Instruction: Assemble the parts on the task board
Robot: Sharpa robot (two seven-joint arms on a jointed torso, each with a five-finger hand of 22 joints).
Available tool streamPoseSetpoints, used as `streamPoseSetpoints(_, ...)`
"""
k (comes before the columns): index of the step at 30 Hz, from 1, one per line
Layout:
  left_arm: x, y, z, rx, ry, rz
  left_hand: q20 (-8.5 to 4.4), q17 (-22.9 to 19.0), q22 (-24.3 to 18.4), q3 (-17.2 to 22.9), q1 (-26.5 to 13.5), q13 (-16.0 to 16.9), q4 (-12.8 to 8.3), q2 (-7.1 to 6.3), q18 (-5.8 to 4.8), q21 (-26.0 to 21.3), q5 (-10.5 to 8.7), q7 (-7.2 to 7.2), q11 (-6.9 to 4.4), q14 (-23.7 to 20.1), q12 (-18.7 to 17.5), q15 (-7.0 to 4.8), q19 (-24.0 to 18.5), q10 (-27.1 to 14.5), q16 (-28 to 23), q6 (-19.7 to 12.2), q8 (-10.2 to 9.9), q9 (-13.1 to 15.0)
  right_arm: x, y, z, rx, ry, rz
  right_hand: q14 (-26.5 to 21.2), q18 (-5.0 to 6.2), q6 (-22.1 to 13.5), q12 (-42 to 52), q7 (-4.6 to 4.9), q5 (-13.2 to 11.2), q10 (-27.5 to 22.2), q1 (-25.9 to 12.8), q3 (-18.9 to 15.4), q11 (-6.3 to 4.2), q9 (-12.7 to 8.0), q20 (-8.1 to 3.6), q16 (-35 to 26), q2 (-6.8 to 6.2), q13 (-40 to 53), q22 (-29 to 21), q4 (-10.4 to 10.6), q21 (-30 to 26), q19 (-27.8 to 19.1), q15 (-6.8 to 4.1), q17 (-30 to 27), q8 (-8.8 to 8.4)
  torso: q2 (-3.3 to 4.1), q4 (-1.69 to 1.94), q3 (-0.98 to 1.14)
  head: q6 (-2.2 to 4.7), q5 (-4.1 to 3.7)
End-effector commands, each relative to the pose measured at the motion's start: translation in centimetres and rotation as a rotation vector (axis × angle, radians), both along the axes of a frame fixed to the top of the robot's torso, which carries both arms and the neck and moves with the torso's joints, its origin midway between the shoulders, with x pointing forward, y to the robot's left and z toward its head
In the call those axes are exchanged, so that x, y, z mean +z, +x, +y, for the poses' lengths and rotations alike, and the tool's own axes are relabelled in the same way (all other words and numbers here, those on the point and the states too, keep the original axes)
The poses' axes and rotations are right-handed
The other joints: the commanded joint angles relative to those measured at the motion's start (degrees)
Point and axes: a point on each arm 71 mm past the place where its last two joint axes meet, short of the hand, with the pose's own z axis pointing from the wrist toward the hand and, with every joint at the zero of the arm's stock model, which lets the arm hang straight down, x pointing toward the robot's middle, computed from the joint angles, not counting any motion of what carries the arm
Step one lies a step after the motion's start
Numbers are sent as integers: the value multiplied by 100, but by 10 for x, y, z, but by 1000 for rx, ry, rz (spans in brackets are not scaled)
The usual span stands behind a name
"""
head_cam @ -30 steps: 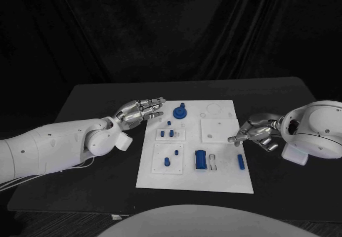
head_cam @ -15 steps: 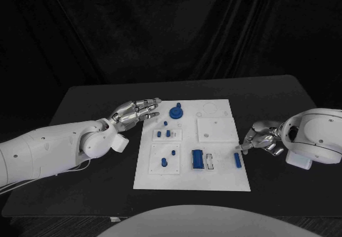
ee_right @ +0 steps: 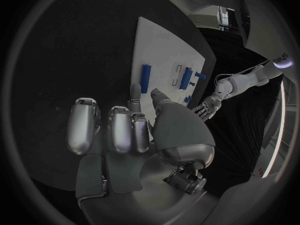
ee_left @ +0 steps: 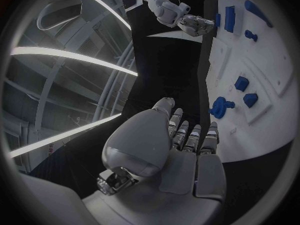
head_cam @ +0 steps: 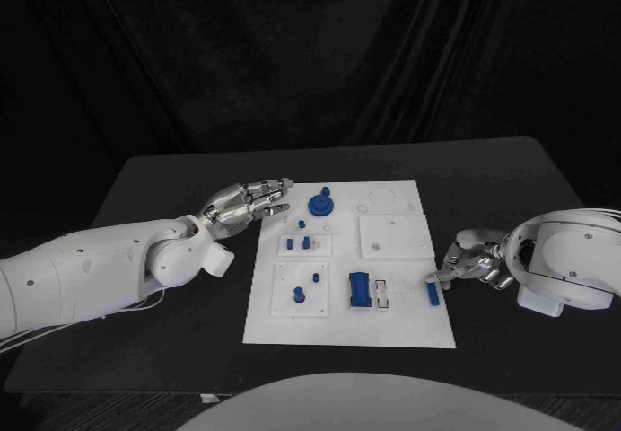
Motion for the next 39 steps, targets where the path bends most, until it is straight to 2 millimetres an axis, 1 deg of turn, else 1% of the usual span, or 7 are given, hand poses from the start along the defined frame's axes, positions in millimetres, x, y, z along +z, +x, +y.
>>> streamPoseSetpoints(1,1,-1,-1,-6,-19,-8,18,7,-8,35,-60,5,-15,-19,106,32,26,17,19,32,18,1,19,16,21,40,20,4,-1,-1,1,11,-39,-10,284,-12,61,15,33,-60,595,-55,-35,37,-146,-1,-21,6,1509,1052,29,25,110,18,-12,-159,0,0,-1,-1,-2)
streamPoseSetpoints(9,0,0,0,-5,-18,-7,18,7,-8,35,-60,5,-15,-19,106,32,26,17,19,32,18,1,19,16,21,40,20,4,-5,-2,4,21,-44,3,278,-8,225,15,92,-139,595,10,-104,87,-596,37,-28,11,1509,1046,36,8,101,60,-44,-641,0,-3,0,-1,-1)
streamPoseSetpoints(17,0,0,-1,-7,-19,-6,18,7,-8,35,-60,5,-15,-19,106,32,26,17,19,32,18,1,19,16,21,40,20,4,-13,-4,4,39,-64,33,272,-2,340,15,119,-28,595,202,-94,112,-854,58,-40,-13,1509,1038,-106,-18,91,81,-80,-900,0,4,0,-1,3)
streamPoseSetpoints(28,0,-1,0,-7,-18,-4,18,7,-8,35,-60,5,-15,-19,106,32,26,17,19,32,18,1,19,16,21,40,20,4,-22,-7,10,69,-87,44,260,6,461,15,106,506,595,802,148,100,-1105,55,-67,-31,1509,1028,-580,-54,80,72,-142,-1150,0,-8,-2,-1,27)
streamPoseSetpoints(33,0,-1,0,-8,-19,-3,18,7,-8,35,-60,5,-15,-19,106,32,26,17,19,32,18,1,19,16,21,40,20,4,-22,-6,13,64,-79,28,258,7,485,15,109,937,595,1103,348,100,-1195,50,-74,-17,1509,1026,-852,-65,77,70,-157,-1245,-2,-2,4,-1,31)
streamPoseSetpoints(36,-1,-1,0,-8,-19,-3,18,7,-10,58,-67,5,-22,-22,106,32,26,23,26,32,20,-1,18,19,22,39,20,3,-22,-6,15,60,-64,12,257,5,466,15,156,1350,595,1482,674,132,-1240,57,-75,3,1509,1029,-1227,-57,80,84,-163,-1304,-2,-1,6,-1,37)
streamPoseSetpoints(39,-1,-1,0,-8,-19,-3,18,7,-10,58,-67,5,-22,-22,106,32,26,23,26,32,20,-1,18,19,22,39,20,3,-21,-6,17,56,-47,0,254,0,446,15,261,2102,595,1463,1036,219,-1278,111,-73,-52,1509,1032,-1482,-53,79,159,-167,-1361,-3,0,4,-1,49)
